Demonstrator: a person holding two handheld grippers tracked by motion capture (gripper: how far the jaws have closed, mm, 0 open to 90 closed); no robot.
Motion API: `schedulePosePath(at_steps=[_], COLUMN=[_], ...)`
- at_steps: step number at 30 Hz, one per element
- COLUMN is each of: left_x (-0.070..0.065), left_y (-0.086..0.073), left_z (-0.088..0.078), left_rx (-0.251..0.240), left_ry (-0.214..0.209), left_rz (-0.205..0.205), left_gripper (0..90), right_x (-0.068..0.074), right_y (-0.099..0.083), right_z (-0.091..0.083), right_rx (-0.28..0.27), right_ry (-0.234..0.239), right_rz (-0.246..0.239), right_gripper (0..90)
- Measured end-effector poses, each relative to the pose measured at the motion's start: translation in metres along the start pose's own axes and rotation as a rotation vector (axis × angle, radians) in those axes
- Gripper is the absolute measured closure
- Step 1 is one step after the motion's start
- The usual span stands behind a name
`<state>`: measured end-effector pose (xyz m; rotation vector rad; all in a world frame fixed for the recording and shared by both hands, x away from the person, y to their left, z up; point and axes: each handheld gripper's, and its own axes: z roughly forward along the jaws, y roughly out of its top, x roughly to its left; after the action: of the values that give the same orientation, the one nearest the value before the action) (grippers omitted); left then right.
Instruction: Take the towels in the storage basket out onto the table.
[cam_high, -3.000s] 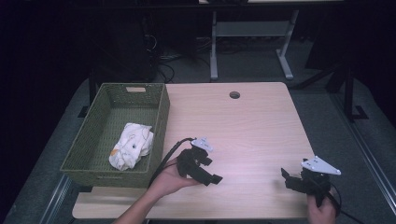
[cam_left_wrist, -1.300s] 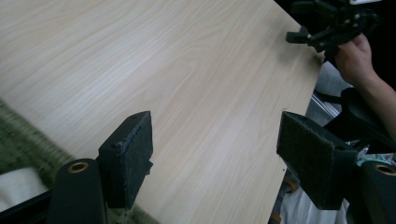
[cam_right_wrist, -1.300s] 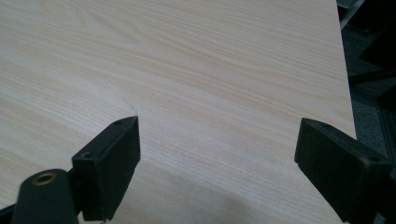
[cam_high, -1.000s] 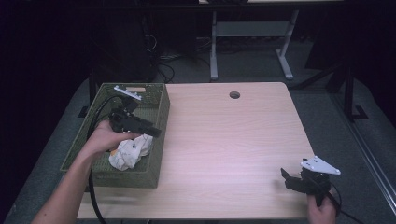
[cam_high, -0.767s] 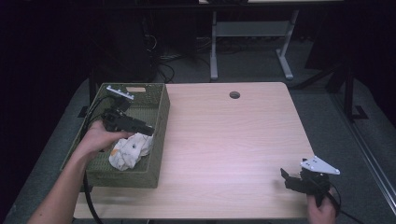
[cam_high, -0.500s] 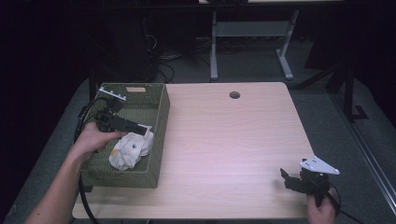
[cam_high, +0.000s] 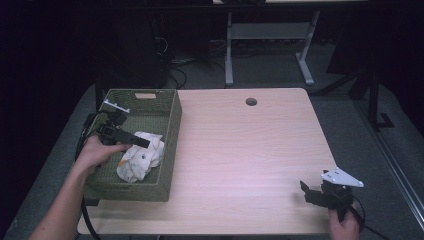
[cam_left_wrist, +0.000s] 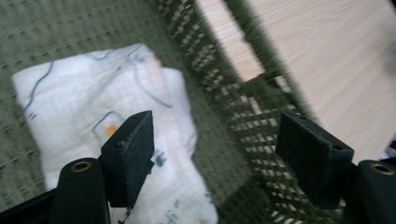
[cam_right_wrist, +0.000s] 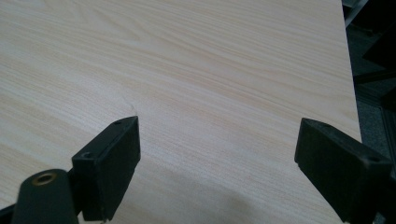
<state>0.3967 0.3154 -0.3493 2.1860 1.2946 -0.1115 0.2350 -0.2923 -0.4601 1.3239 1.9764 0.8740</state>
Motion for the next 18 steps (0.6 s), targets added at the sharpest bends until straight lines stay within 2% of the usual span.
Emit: schedulePosePath(at_steps=[5, 7, 10, 18], left_x=[0.011, 0.013, 0.018, 0.026], left_y=[-0.003, -0.003, -0.005, -0.007], left_z=[0.012, 0.015, 0.021, 0.036], left_rx=[0.052, 0.057, 0.096, 0.152], left_ry=[0.065, 0.071, 0.099, 0.142], left_rz=[-0.034, -0.040, -0.045, -0.085], left_gripper=[27.5, 27.3, 26.9, 26.9], right_x=[0.000, 0.000, 0.000, 0.000], right_y=[0.000, 0.000, 0.000, 0.000], right_z=[0.000, 0.000, 0.000, 0.000], right_rx=[0.001, 0.001, 0.001, 0.006], right_ry=[-0.001, -0.001, 0.000, -0.001], right_rz=[0.001, 0.000, 0.000, 0.000], right_gripper=[13.9, 13.9, 13.9, 13.9])
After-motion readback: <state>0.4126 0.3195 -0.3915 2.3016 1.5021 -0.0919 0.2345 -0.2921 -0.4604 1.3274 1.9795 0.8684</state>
